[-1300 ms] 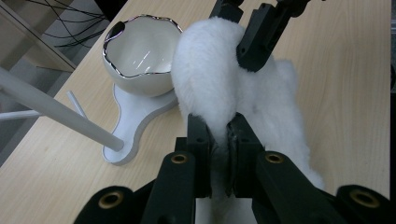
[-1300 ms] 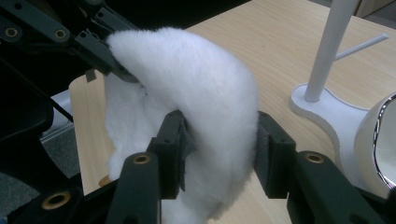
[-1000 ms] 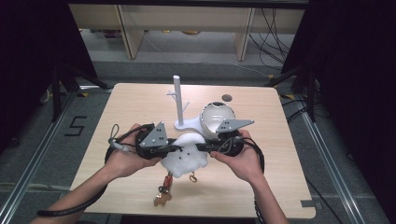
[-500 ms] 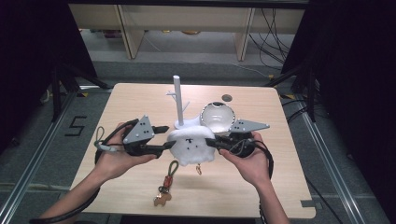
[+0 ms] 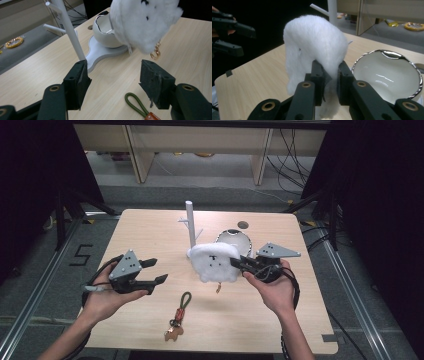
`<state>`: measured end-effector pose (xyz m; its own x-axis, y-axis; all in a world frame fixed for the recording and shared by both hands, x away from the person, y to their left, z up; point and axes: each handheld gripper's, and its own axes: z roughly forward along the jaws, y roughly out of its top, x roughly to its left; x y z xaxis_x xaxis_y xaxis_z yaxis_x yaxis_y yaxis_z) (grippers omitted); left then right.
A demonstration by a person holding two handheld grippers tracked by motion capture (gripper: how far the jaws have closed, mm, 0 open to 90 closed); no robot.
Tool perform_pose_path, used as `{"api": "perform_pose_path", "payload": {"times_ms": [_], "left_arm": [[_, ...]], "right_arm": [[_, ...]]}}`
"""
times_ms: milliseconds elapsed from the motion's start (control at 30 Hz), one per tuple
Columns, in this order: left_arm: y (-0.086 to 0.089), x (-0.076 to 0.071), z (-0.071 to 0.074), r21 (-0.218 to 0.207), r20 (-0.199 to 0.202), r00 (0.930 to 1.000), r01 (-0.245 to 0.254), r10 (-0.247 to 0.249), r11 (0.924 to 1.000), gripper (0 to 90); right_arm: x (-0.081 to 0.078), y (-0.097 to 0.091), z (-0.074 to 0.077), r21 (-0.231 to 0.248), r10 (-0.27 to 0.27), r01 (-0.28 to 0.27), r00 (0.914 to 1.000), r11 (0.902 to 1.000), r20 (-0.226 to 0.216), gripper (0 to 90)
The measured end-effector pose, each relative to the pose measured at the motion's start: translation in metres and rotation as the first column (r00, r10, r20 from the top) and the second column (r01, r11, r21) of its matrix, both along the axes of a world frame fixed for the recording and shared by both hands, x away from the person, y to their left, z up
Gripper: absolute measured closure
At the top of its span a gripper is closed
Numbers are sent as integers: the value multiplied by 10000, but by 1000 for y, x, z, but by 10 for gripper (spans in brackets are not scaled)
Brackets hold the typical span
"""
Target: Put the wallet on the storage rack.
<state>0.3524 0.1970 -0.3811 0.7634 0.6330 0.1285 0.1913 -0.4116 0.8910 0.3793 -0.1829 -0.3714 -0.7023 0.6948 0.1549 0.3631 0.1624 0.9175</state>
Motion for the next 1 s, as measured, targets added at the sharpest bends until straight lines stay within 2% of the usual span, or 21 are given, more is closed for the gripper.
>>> {"api": "perform_pose_path", "payload": {"times_ms": [100,133,200,267,367,400,433,467,500,567,633,700,733,833,867,900,933,1000], "left_arm": [[4,-3,-4,-72,-24,9999,-122,122,9999,391],[7,-5,-10,-236,-83,9998,-187,185,9995,390],[9,-6,-13,-260,-150,9995,-272,268,9993,391],[12,-6,-22,-410,-278,9986,-470,459,9981,391],[15,-6,-28,-461,-322,9974,-653,638,9968,391],[17,-7,-31,-548,-369,9968,-732,713,9958,391],[20,-8,-37,-553,-451,9953,-883,859,9946,390],[20,-8,-37,-553,-451,9953,-883,859,9946,390],[21,-8,-45,-609,-579,9940,-965,930,9935,390],[21,-9,-49,-579,-705,9925,-1043,1002,9929,389],[22,-11,-59,-698,-964,9893,-1169,1099,9907,388],[22,-12,-61,-776,-1017,9887,-1179,1098,9900,387],[23,-13,-66,-858,-1178,9862,-1270,1165,9882,386],[24,-14,-69,-811,-1343,9836,-1316,1200,9880,381],[24,-14,-71,-928,-1394,9825,-1372,1235,9862,381],[25,-15,-72,-952,-1445,9808,-1459,1314,9847,380],[26,-16,-73,-929,-1581,9755,-1687,1527,9813,374],[27,-17,-75,-998,-1628,9743,-1734,1558,9798,369]], "right_arm": [[0,-2,1,30,-75,75,9998,10000,184,797],[0,-4,2,92,-204,201,9993,9998,307,797],[0,-5,2,12,-251,251,9993,9997,288,797],[1,-9,3,-1,-363,364,9976,9993,589,797],[-1,-9,3,218,-571,564,9978,9982,327,797],[2,-12,3,-8,-529,532,9949,9986,854,797],[1,-12,4,134,-511,505,9973,9986,522,798],[2,-13,5,97,-473,468,9967,9989,656,798],[-1,-13,6,238,-670,662,9971,9975,363,798],[2,-14,7,220,-608,598,9967,9980,530,798],[3,-17,10,312,-843,825,9944,9961,636,798],[3,-17,11,352,-879,859,9945,9957,578,798],[4,-19,14,346,-898,876,9936,9956,687,798],[6,-20,16,322,-911,890,9932,9955,719,798],[6,-20,16,295,-981,960,9921,9949,779,798],[6,-20,17,371,-1021,1000,9931,9943,584,798],[9,-21,17,341,-963,936,9915,9950,880,798],[10,-22,18,381,-1006,979,9921,9945,755,798]]}}
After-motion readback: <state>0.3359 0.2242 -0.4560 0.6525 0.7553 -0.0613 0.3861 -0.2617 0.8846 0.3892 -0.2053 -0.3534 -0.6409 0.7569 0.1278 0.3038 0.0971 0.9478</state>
